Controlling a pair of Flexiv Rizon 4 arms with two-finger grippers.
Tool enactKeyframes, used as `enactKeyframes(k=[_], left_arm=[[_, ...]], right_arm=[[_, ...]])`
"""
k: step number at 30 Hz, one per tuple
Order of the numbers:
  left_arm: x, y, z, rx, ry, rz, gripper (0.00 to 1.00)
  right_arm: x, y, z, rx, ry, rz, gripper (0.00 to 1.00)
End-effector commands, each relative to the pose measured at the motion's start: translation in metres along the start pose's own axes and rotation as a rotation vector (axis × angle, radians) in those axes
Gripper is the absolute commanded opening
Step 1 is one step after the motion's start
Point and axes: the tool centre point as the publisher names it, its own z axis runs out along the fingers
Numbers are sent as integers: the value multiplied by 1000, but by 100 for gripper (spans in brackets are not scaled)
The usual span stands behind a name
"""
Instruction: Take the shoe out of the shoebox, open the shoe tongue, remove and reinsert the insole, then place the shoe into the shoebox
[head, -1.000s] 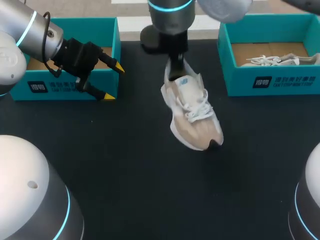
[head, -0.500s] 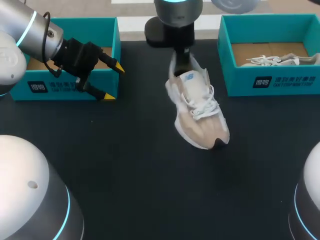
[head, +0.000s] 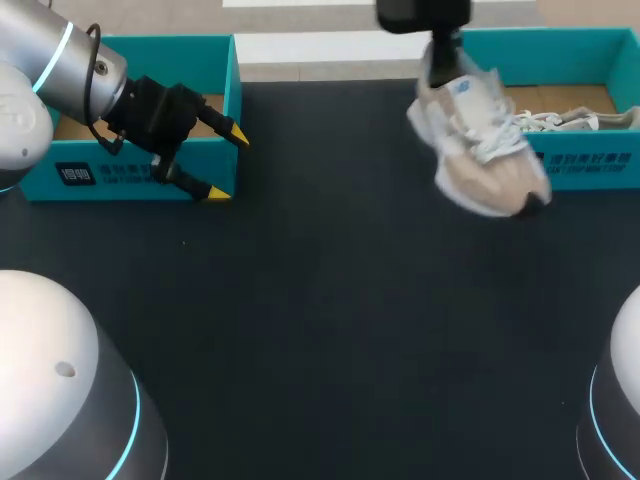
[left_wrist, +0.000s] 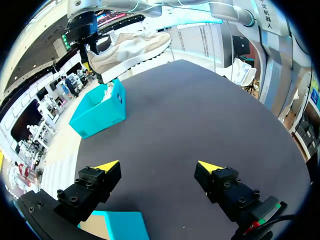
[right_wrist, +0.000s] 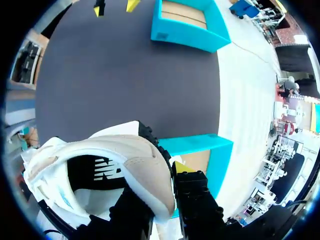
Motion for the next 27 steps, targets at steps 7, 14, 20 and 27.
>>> enactKeyframes(k=[7, 14, 20, 27], left_arm=[[-1, 0, 0, -1, 2, 0, 100], [-1, 0, 0, -1, 2, 0, 100], [-1, 0, 0, -1, 2, 0, 100], [-1, 0, 0, -1, 2, 0, 100]], right_arm=[[-16, -44, 12, -116, -27, 16, 0], [-16, -44, 12, -116, -27, 16, 0], [-37, -69, 25, -84, -44, 25, 0], [-85, -131, 49, -75, -6, 75, 0]])
